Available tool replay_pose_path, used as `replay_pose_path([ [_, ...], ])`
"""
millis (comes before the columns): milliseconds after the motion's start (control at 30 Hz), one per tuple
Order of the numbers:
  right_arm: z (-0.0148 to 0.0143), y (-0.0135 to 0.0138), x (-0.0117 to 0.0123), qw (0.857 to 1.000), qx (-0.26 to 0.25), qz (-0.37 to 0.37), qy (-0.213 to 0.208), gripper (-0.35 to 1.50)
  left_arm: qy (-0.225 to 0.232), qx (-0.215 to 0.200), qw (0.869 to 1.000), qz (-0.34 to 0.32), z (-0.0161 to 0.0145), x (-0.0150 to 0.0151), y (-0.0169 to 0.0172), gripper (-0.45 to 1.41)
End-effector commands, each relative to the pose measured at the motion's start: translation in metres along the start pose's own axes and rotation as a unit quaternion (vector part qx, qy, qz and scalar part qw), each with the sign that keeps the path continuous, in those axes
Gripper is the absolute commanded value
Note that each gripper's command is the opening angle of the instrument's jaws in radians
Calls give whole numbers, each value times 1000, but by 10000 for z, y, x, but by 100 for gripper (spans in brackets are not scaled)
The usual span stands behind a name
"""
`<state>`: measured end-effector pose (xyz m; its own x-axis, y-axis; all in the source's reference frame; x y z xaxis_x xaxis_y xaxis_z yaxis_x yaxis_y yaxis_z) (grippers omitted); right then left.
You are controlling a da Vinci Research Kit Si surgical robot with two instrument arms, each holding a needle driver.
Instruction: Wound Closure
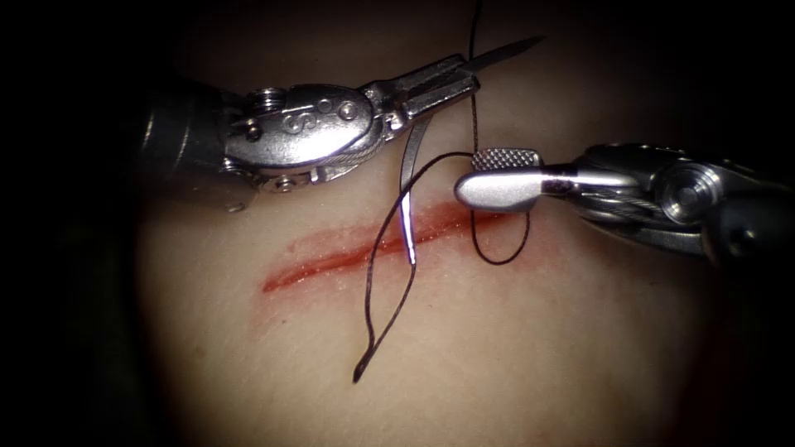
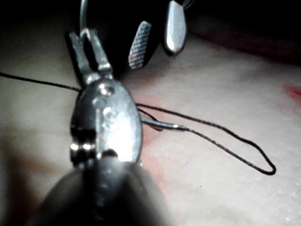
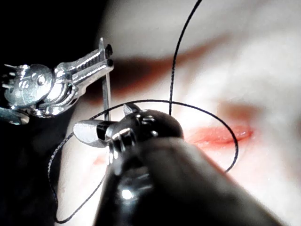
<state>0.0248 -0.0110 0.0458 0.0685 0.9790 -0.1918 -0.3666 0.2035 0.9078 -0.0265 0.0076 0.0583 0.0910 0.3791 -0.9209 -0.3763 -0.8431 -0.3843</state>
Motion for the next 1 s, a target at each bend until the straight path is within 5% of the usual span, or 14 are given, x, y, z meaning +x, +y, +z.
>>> replay_pose_path([
  [33,12,4,-7,1000,-11,2,-9,106,8,-1,1000,-10,5,-4,1,-45],
  [300,39,14,-34,999,-2,6,-41,104,58,-3,996,-74,9,7,3,-45],
  [800,42,3,-33,999,25,27,-33,107,58,-8,996,-71,13,2,7,-45],
  [1000,44,-5,-32,999,30,28,-31,89,58,-9,996,-70,14,0,7,-45],
])
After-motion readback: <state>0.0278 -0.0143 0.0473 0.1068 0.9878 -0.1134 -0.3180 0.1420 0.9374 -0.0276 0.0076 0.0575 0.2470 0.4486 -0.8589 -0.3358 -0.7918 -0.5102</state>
